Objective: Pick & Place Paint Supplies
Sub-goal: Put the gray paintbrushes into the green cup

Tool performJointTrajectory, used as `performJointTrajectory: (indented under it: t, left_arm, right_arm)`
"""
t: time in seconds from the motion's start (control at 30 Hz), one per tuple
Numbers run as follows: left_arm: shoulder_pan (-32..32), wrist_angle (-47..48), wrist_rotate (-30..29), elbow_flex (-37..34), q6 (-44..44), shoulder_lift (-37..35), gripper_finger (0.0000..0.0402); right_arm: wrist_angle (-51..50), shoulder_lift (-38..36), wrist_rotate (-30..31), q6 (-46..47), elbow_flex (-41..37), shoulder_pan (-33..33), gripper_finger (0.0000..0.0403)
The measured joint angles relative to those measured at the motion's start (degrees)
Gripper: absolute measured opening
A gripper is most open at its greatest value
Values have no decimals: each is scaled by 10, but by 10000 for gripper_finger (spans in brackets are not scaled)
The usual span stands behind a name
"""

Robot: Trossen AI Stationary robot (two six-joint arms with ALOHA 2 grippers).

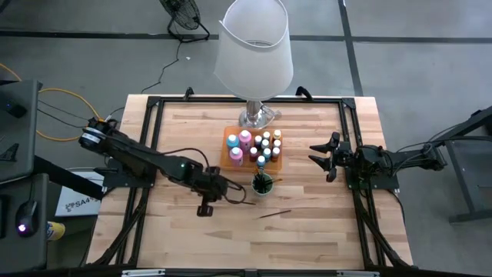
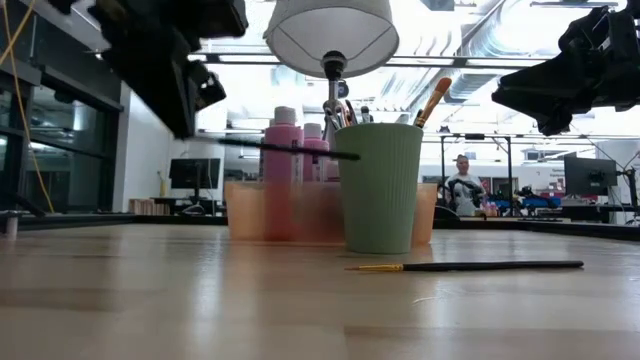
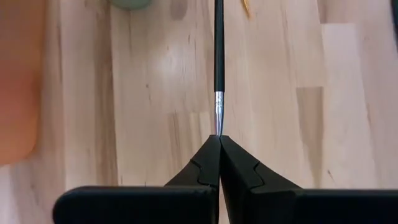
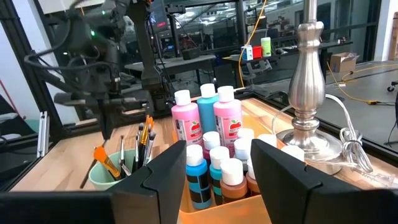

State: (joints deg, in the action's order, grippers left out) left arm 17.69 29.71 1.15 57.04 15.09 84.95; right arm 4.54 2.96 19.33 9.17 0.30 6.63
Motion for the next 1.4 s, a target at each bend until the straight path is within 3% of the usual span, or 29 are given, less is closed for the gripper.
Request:
performJointTrajectory:
  t: [0.3, 0.6, 0.8, 0.97, 1.13, 1.27, 1.4]
  left_arm:
    - [0, 149, 13, 123, 32, -2, 0]
    - [0, 223, 9, 249, 77, -1, 0]
    - [-3, 256, -42, 291, 112, 4, 0]
    - [-10, 252, -47, 297, 144, 13, 0]
    - [-16, 242, -40, 297, 162, 25, 0]
    - [-24, 222, -39, 297, 167, 30, 0]
    - [-32, 230, -42, 310, 164, 37, 0]
  right_arm:
    - [0, 0, 0, 0, 0, 0, 174]
    - [1, 0, 2, -5, 0, 0, 174]
    - [1, 0, 1, -4, 0, 0, 174]
    - [6, 0, 0, -1, 0, 0, 174]
    - [26, 0, -54, 110, 0, 0, 174]
    - [39, 4, -85, 267, 0, 0, 174]
    - [51, 10, -88, 308, 0, 0, 174]
